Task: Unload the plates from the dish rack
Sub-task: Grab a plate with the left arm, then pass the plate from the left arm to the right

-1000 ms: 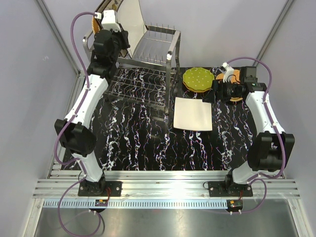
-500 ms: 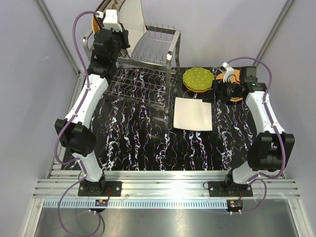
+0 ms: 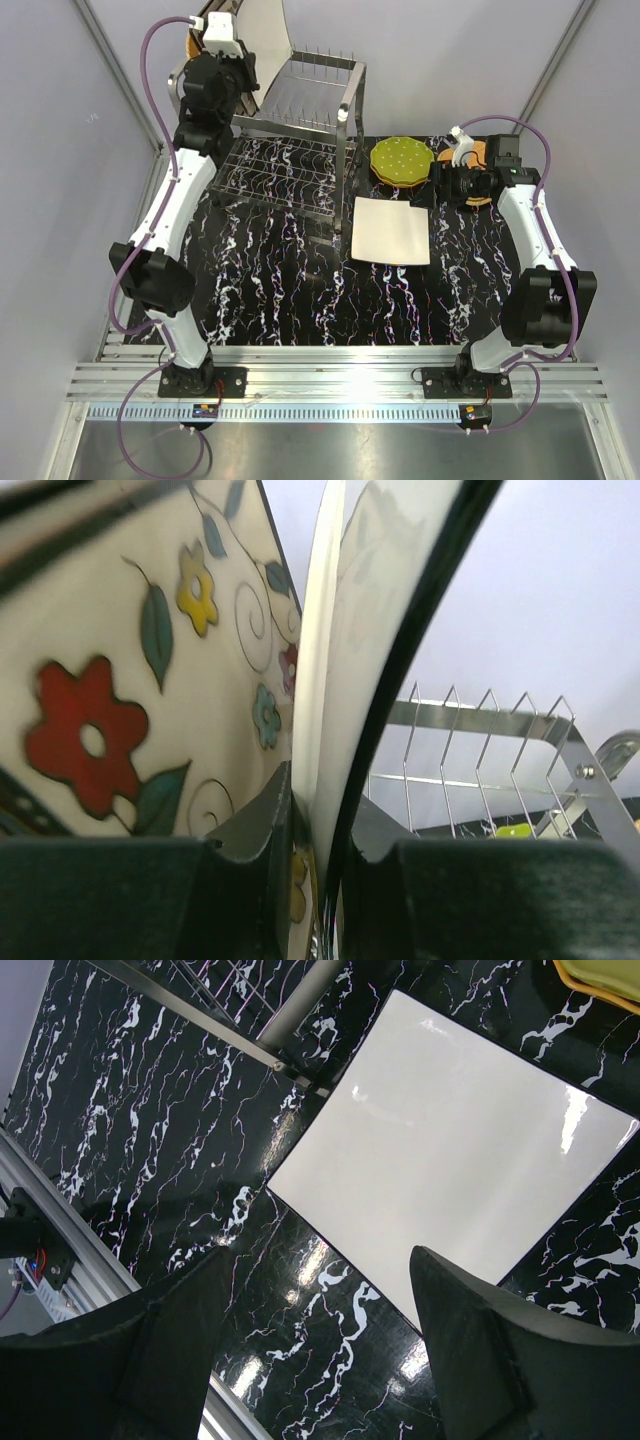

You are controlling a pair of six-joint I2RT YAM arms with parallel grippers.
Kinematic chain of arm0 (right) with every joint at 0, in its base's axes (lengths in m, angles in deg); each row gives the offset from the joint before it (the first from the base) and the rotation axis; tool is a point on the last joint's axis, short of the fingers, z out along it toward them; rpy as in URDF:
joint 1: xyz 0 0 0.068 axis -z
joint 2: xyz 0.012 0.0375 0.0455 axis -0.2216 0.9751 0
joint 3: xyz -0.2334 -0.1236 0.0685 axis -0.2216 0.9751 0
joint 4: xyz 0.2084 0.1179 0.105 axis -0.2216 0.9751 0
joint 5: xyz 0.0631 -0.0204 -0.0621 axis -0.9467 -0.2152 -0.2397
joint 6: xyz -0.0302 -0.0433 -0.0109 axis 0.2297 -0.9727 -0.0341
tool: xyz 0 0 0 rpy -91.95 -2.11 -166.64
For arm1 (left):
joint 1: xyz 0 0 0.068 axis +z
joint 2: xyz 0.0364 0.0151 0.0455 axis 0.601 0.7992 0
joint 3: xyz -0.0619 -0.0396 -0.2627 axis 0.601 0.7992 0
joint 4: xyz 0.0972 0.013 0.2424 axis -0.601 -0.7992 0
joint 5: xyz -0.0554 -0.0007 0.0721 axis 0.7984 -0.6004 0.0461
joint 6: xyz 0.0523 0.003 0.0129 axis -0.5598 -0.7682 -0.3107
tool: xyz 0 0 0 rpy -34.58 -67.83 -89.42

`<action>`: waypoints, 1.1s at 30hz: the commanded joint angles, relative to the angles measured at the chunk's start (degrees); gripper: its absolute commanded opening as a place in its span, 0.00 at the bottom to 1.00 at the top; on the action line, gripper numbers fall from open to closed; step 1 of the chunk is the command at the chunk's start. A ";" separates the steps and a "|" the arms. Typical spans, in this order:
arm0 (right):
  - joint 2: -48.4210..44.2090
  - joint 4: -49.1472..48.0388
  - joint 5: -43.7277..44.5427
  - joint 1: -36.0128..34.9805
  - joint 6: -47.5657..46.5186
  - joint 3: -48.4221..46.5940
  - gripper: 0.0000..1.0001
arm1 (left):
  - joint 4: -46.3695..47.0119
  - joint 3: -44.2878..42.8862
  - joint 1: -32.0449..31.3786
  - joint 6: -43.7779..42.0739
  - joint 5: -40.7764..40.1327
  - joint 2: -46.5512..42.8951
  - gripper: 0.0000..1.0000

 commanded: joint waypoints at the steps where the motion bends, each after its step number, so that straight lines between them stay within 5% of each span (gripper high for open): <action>1: -1.98 -1.57 -1.79 -0.21 0.50 -0.99 0.80 | 18.21 -7.22 0.40 -0.98 -0.45 -4.52 0.00; 33: -4.44 0.45 -4.68 -0.21 -2.22 -4.24 0.80 | 16.98 -7.84 -1.19 3.06 0.52 -11.28 0.00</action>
